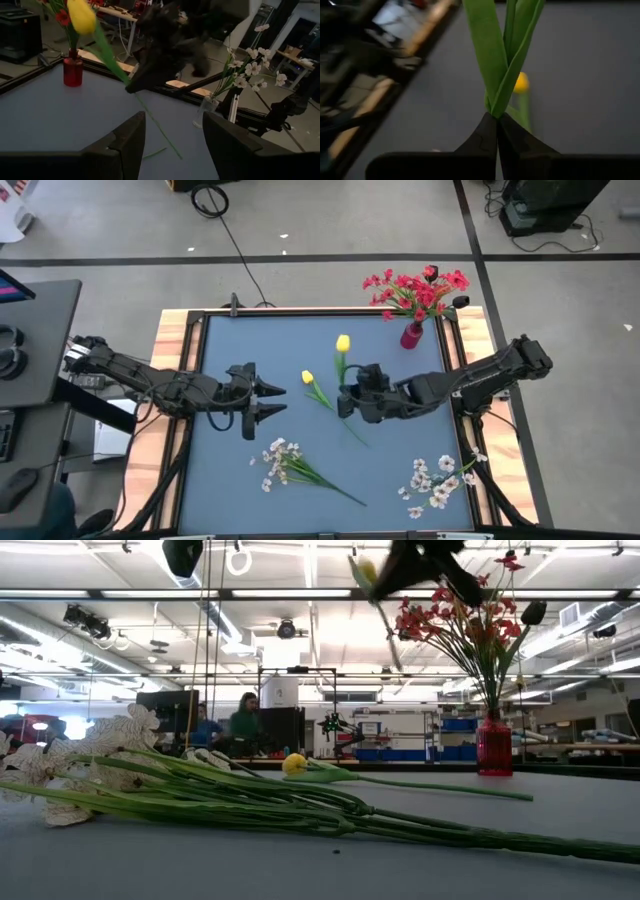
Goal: Sort flowers into vase by color
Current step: Put the right yellow tulip into the transparent vase
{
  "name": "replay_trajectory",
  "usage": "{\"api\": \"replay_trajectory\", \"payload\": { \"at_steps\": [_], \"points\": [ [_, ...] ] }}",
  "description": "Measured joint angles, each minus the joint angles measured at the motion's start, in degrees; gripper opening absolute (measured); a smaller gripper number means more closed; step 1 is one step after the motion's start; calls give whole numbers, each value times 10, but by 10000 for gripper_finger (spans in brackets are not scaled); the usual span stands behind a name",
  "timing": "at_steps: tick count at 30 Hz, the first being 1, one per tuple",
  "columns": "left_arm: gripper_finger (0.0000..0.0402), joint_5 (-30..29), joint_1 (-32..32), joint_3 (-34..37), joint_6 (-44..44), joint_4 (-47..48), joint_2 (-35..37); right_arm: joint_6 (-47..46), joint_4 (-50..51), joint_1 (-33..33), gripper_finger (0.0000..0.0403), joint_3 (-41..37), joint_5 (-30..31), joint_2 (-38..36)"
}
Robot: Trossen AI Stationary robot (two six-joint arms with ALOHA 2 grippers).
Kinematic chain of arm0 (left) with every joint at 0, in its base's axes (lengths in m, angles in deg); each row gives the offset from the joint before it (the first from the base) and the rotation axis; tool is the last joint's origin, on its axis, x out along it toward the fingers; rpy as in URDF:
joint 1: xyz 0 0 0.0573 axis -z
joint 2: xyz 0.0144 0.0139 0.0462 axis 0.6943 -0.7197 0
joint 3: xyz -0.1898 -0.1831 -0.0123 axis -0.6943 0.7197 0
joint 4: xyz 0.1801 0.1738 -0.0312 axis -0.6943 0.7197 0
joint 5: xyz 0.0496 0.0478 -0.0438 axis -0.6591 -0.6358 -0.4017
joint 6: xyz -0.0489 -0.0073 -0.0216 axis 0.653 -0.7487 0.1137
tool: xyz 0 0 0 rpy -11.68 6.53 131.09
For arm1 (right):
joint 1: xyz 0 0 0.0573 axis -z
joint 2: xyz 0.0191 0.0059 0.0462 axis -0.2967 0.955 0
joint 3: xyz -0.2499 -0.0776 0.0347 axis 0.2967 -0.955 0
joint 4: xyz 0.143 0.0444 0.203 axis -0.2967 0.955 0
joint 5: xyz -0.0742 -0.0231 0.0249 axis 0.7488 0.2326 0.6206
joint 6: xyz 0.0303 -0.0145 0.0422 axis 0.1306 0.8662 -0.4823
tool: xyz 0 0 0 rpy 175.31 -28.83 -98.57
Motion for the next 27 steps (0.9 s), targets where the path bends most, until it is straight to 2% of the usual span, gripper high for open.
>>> {"api": "replay_trajectory", "payload": {
  "at_steps": [8, 14, 17, 22, 27],
  "points": [
    [203, 0, 0, 0, -10, -30, 0, 256, -244, -12, 9, 0, -6, 0],
    [203, 0, 0, 0, -19, -39, 0, 442, -345, -24, 9, 0, -6, 0],
    [203, -1, 0, 0, -18, -39, 0, 498, -382, -27, 9, 0, -11, 0],
    [203, 0, 0, 0, -19, -39, 0, 554, -436, -27, 9, 0, -58, 0],
    [203, 0, 0, 0, -18, -39, 0, 609, -455, -34, 9, 0, -63, -1]
  ]
}}
